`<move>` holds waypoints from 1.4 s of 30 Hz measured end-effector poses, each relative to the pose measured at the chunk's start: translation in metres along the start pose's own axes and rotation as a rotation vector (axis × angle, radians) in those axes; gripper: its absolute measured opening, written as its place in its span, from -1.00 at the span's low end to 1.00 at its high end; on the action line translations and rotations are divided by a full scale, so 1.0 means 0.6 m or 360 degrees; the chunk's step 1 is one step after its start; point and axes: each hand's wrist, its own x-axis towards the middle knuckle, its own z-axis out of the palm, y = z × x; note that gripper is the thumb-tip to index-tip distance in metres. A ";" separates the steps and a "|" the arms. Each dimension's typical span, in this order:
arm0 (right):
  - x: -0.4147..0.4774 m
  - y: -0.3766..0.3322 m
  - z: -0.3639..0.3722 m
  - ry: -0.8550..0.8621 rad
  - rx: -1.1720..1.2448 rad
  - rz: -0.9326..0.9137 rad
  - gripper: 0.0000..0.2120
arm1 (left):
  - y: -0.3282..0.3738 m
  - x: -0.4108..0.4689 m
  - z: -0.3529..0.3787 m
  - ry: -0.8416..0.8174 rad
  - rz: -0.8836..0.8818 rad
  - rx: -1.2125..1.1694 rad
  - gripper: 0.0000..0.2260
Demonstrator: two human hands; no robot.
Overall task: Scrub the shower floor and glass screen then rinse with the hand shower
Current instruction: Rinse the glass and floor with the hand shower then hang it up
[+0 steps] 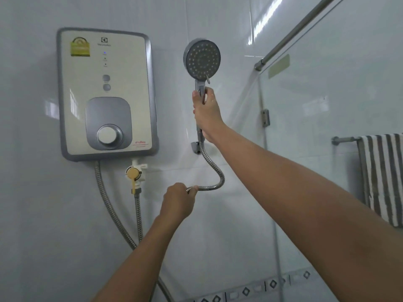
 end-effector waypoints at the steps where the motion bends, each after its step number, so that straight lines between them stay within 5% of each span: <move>1: 0.006 -0.002 0.001 0.0013 0.0003 -0.0017 -0.83 | 0.000 0.003 -0.001 0.0003 -0.0004 -0.0003 -0.56; 21: -0.009 0.068 -0.005 -0.0116 0.0192 0.0190 -0.85 | -0.006 -0.007 0.030 -0.0166 -0.0120 -0.0001 -0.54; 26: -0.010 0.071 -0.006 -0.0089 -0.0069 0.0223 -0.68 | 0.004 -0.021 0.040 -0.0240 -0.0155 -0.0043 -0.55; 36: -0.203 0.125 -0.024 -0.0016 -0.0210 0.0116 -0.69 | -0.093 -0.125 0.094 -0.0579 -0.0019 -0.0211 -0.64; 40: -0.328 0.155 -0.025 -0.0199 -0.0178 0.0148 -0.80 | -0.163 -0.207 0.103 -0.0327 0.0092 -0.0237 -0.75; 42: -0.405 0.173 -0.025 -0.0299 -0.0142 0.0216 -0.82 | -0.210 -0.252 0.099 -0.0084 0.0161 -0.0194 -0.65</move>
